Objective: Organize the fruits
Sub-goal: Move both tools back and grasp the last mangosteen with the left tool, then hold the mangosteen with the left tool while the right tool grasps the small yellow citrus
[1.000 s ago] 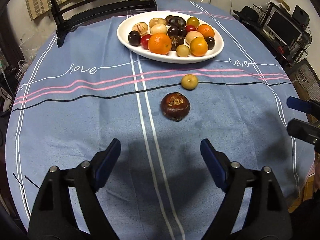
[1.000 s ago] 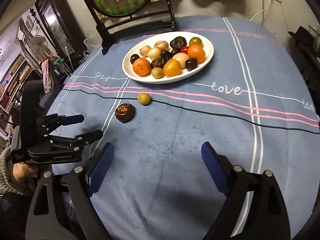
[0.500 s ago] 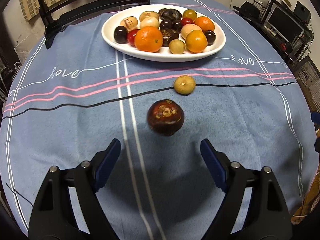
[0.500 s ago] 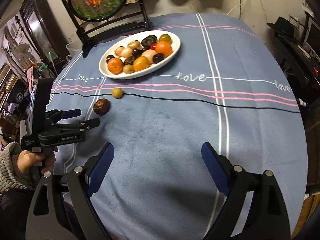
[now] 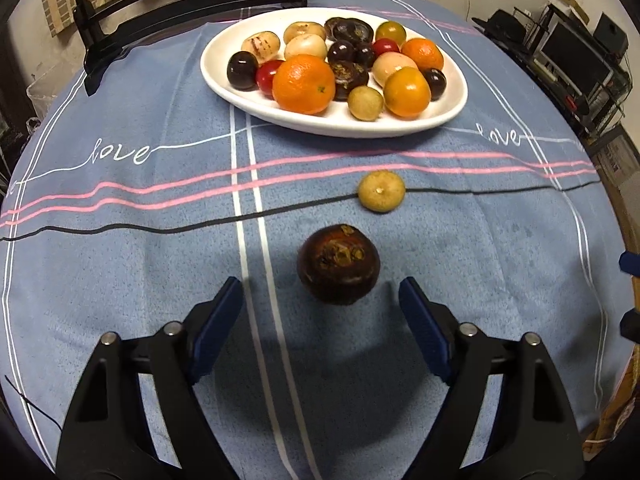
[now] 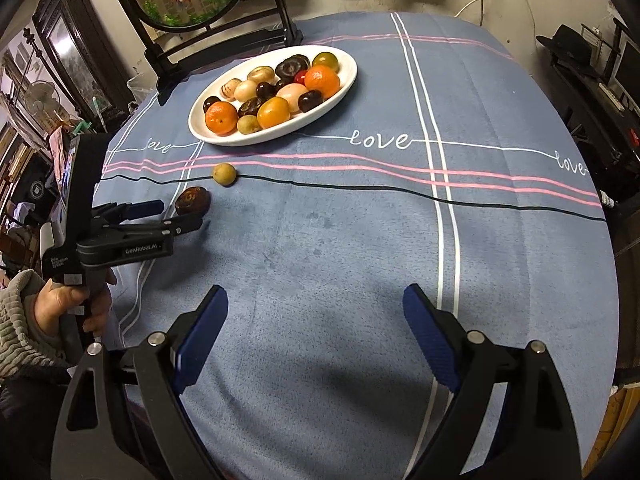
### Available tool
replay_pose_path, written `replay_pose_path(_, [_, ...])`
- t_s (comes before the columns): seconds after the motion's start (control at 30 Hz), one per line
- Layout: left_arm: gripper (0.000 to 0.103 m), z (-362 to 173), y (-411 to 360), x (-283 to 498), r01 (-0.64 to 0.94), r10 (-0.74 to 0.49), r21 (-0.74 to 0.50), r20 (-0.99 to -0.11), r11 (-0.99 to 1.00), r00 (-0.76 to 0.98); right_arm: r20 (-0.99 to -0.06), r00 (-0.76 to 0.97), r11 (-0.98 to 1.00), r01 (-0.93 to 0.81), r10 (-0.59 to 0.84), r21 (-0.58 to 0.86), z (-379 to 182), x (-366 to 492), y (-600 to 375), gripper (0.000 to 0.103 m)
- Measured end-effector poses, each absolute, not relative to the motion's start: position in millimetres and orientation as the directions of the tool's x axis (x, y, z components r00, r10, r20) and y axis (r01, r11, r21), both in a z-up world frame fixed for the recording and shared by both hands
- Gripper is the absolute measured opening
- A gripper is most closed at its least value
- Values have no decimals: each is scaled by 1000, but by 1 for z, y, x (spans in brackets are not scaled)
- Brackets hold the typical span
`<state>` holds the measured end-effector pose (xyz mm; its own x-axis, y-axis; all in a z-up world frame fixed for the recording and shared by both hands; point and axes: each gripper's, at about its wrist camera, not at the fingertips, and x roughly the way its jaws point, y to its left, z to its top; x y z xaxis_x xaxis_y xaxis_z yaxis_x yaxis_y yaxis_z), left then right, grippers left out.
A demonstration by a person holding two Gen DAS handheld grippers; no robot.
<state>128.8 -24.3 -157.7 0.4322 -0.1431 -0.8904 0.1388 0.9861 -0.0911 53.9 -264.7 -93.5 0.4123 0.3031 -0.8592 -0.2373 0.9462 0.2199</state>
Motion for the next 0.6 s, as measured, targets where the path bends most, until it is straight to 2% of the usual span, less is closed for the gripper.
replay_pose_path(0.07, [67,-158,-21,132,130,-161,-116,-891,985,425,-863,406,946,-238,302,219,-95,55,-264,89])
replay_pose_path(0.27, [53,-159,-17,135,126,-214,-177,-884,976,416,-870,392,947,-231,300,223,-98,57,-265,89])
replay_pose_path(0.53, [51,-162,-22,148,122,-243,-211,-881,970,406,-874,383,948,-228,299,224,-100,58,-264,89])
replay_pose_path(0.57, [45,-162,-22,149,124,-244,-212,-881,969,406,-874,383,948,-228,299,224,-100,58,-264,89])
replay_pose_path(0.6, [43,-162,-23,150,126,-247,-214,-880,969,405,-874,383,948,-228,299,224,-100,57,-264,89])
